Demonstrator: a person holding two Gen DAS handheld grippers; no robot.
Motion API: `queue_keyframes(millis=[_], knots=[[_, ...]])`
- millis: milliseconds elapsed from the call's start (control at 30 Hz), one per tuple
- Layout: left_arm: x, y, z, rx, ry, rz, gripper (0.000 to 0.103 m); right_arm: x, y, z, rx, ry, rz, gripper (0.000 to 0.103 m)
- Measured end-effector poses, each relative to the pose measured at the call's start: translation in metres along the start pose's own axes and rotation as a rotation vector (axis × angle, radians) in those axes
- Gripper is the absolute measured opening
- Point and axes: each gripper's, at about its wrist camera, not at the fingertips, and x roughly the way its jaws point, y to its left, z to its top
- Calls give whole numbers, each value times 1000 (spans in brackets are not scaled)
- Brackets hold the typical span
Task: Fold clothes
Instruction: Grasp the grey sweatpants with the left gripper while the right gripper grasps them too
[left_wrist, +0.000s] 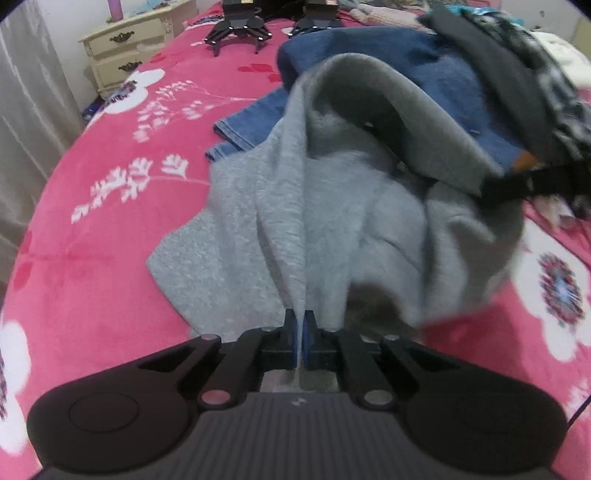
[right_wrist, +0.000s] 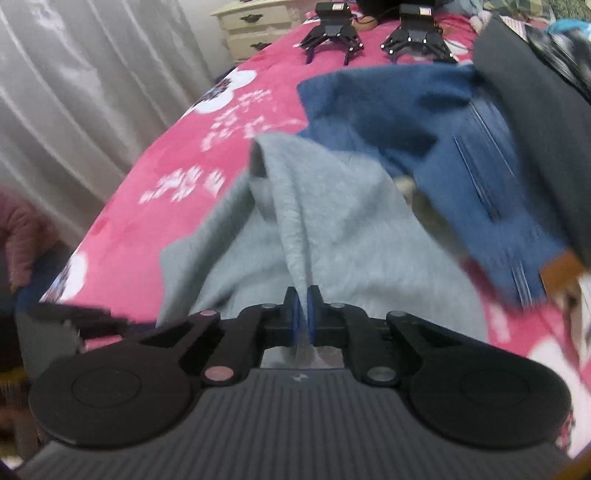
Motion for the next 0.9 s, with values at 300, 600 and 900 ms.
queue_keyframes(millis=[300, 600, 900], knots=[[-60, -54, -84, 50, 111, -80, 0, -52, -16, -123, 32, 205, 95, 0], [-83, -70, -88, 42, 45, 40, 56, -58, -19, -107, -66, 72, 44, 22], [-18, -39, 25, 152, -192, 171, 96, -3, -16, -33, -121, -32, -47, 90]])
